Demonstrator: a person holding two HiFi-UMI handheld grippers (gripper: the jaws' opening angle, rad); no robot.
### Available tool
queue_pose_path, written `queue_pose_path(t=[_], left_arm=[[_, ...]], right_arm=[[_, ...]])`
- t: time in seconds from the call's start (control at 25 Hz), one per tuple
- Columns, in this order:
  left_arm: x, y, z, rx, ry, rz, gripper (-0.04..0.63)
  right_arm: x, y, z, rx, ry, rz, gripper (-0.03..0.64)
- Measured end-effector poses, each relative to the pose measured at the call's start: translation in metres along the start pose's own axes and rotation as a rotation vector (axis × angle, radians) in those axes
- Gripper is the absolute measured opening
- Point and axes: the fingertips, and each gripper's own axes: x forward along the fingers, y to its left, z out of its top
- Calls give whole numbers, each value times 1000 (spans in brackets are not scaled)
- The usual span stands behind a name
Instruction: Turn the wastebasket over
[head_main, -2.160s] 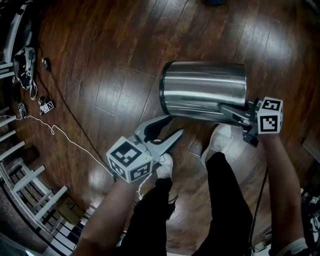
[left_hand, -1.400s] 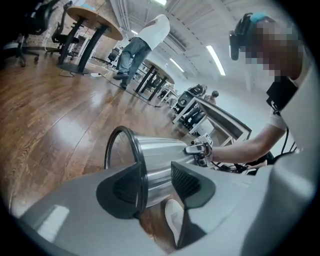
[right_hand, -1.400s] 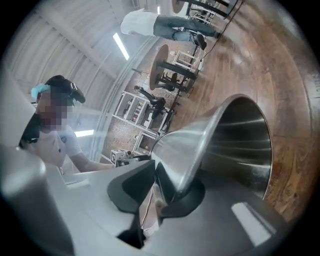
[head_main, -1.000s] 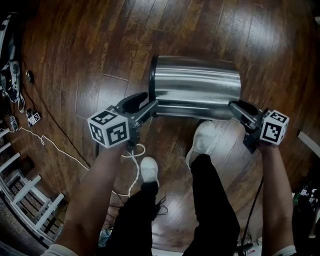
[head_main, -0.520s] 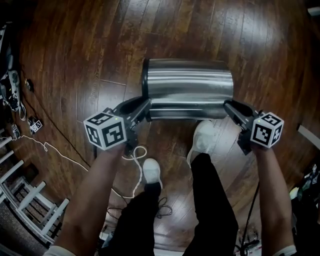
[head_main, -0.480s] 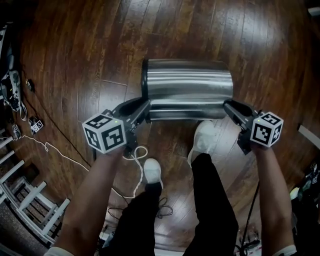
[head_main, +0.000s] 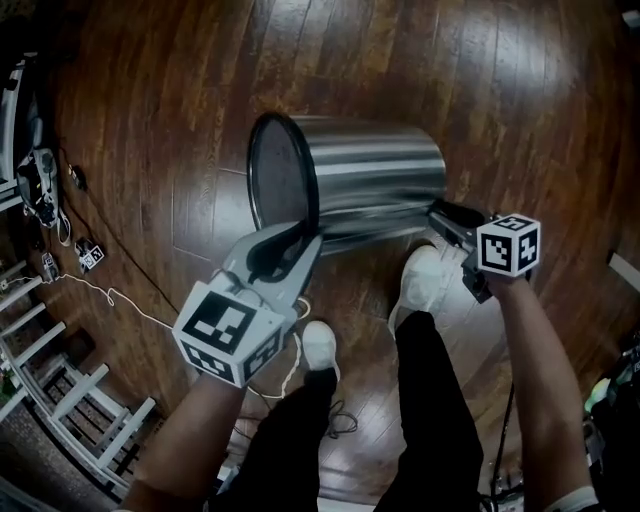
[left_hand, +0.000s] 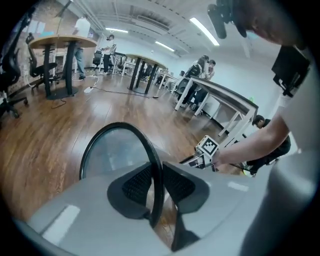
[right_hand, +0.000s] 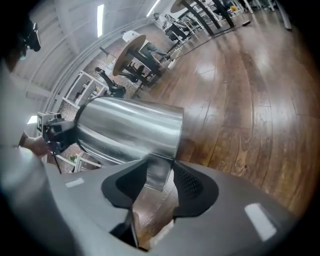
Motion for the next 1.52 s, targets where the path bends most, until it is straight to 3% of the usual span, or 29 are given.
queue_pose_path(t=[0.04,0.12,0.28,0.48,0.56,0.64,0.88,0.96,1.04,1.24,1.4,1.52], left_arm=[[4,-8,4,27,2,2,74],[15,-27,12,81,9,1,74],[38,-65,20,152,20,-20,71],[66,-103,16,242,54,-54,74],[75,-114,15,267,59,-42,74],[85,-127,12,284,72,-34,72],[120,-162,-26,254,145,-124,75],[132,-168,-39,246,167,-167,52],[137,-167,-42,254,184,-181,50],[142,-165,-44,227,224,-218,54],[109,-153,-22,255,143,-215,54],[53,-150,-2,214,73,-249,54]], right_arm=[[-1,-3,-2,-23,23,-21,152],[-5,-5,-8,-87,94,-55,251],[-29,9,1,-156,126,-90,245],[-51,67,30,-204,44,4,245],[-56,68,30,-221,37,-13,183],[-61,58,24,-220,41,-43,169],[-61,28,-8,-207,111,-116,132],[-59,23,-14,-199,129,-117,155],[-58,23,-16,-191,136,-113,236],[-78,21,-31,-234,184,-199,247],[-109,56,-34,-251,142,-245,256],[-138,106,-39,-268,92,-274,255]])
